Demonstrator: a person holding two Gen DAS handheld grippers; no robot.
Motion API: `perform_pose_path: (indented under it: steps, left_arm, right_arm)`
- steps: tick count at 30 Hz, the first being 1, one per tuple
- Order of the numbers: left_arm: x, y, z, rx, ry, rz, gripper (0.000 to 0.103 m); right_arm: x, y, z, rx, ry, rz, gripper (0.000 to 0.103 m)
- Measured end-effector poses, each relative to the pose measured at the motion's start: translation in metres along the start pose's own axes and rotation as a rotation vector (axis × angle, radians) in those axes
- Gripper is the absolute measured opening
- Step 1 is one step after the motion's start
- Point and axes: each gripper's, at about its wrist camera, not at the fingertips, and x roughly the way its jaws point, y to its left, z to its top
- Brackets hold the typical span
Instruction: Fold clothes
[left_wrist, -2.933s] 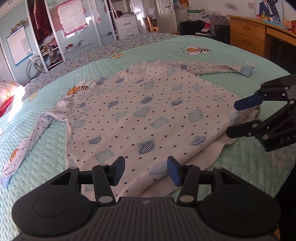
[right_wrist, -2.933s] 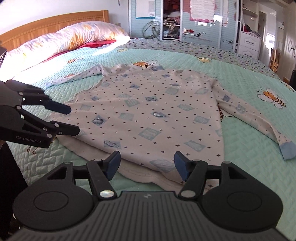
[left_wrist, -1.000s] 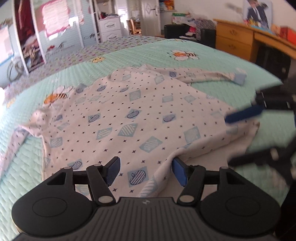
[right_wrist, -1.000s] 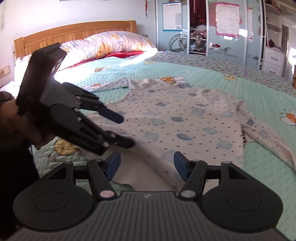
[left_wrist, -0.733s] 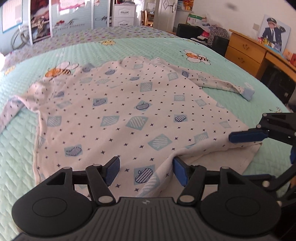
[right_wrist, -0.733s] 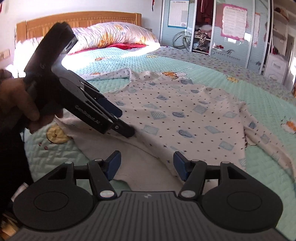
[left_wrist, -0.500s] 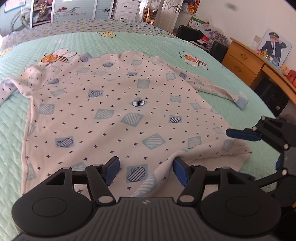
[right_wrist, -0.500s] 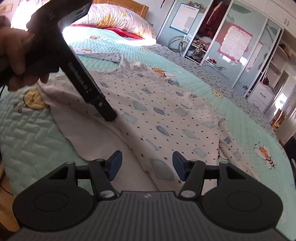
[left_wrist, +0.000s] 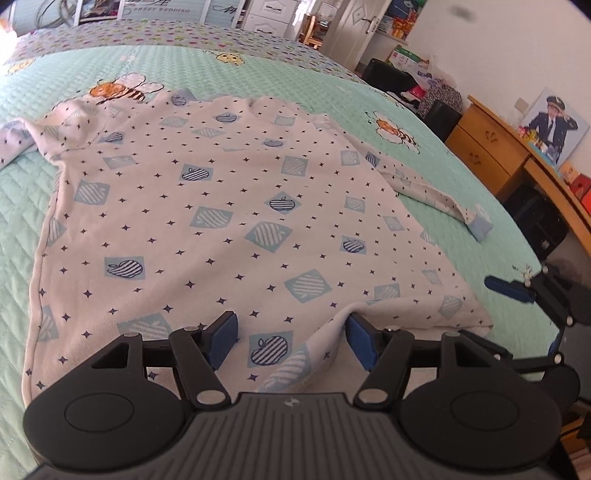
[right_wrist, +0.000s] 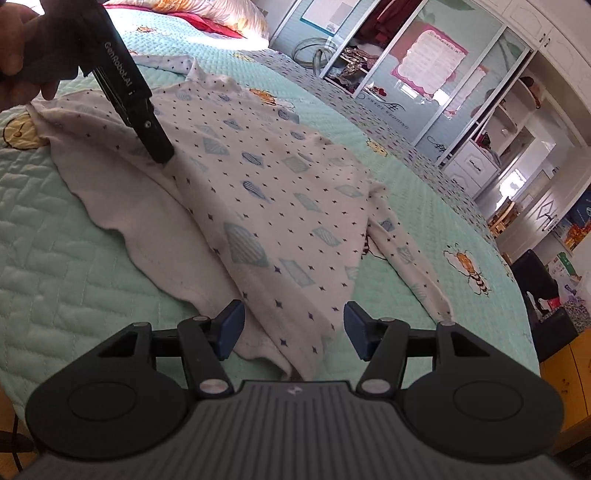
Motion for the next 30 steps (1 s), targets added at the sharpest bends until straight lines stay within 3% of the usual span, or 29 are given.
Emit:
perform_pose_path:
  steps: [5,15,19,26,30]
  left_arm:
    - [0.002,-0.001,0.001,-0.007,-0.001,0.005,0.068]
    - [0.003,0.003,0.002,-0.034,0.0,-0.008,0.071]
    - [0.002,0.008,0.001,-0.064,-0.004,-0.025,0.071]
    - [0.003,0.011,0.001,-0.092,-0.008,-0.033,0.071]
    - [0.004,0.01,0.001,-0.08,-0.006,-0.029,0.071]
  right_arm:
    - [0.002,0.0,-0.008,-0.016,0.022,-0.05,0.065]
    - [0.006,0.031,-0.005,-0.238,0.01,-0.168,0.067]
    - [0.003,0.027,-0.009,-0.242,0.012,-0.24,0.082]
    - [0.008,0.036,-0.006,-0.296,-0.018,-0.33,0.082]
    - [0.012,0.024,-0.002,-0.196,0.024,-0.297,0.082]
